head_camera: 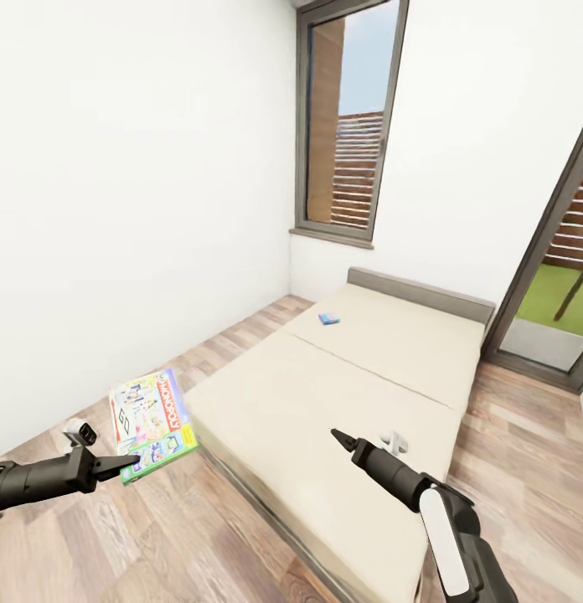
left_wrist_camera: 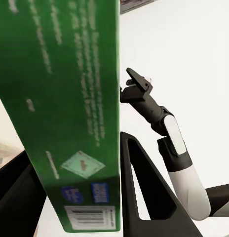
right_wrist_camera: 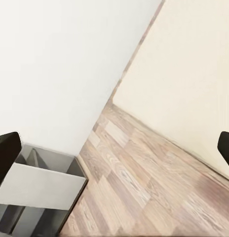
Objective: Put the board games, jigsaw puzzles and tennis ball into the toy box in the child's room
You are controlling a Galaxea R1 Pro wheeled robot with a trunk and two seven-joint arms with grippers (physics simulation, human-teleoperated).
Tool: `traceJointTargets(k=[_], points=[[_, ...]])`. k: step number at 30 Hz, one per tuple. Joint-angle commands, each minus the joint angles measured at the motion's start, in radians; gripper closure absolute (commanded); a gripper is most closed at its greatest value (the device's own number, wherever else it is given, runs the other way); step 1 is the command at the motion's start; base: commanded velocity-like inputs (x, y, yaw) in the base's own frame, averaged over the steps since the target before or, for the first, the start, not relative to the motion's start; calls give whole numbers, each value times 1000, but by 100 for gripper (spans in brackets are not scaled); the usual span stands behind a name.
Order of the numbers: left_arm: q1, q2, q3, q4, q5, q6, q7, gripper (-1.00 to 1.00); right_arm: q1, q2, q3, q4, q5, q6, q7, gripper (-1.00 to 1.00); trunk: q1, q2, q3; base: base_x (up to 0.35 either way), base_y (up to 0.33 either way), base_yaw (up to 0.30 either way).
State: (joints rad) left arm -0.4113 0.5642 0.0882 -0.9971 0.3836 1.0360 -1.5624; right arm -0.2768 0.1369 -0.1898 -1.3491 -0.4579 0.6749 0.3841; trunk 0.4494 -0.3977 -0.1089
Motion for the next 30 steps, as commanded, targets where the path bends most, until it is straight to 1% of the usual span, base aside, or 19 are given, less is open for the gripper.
traceJointTargets(k=[1,9,14,17,30], points=[[-1,0,-1,0,2,10,-4,100,-1,1,-3,-1,-2,8,3,-100,1,-2,-2,0,0,275],[-1,0,-1,0,1,10,-4,100,-1,1,-1,-1,-2,8,4,-100,1,-2,2,0,0,275],[-1,0,-1,0,1,10,-4,100,-1,1,43,-1,-2,4,1,-100,1,-2,4,0,0,275],[-1,0,-1,0,1,10,-4,100,-1,1,54,-1,-2,4,-1,-100,1,-2,5,0,0,276],[-1,0,-1,1,1,10,-4,100,-1,1,59,-1,-2,3,-2,-100,1,-2,11,0,0,276]])
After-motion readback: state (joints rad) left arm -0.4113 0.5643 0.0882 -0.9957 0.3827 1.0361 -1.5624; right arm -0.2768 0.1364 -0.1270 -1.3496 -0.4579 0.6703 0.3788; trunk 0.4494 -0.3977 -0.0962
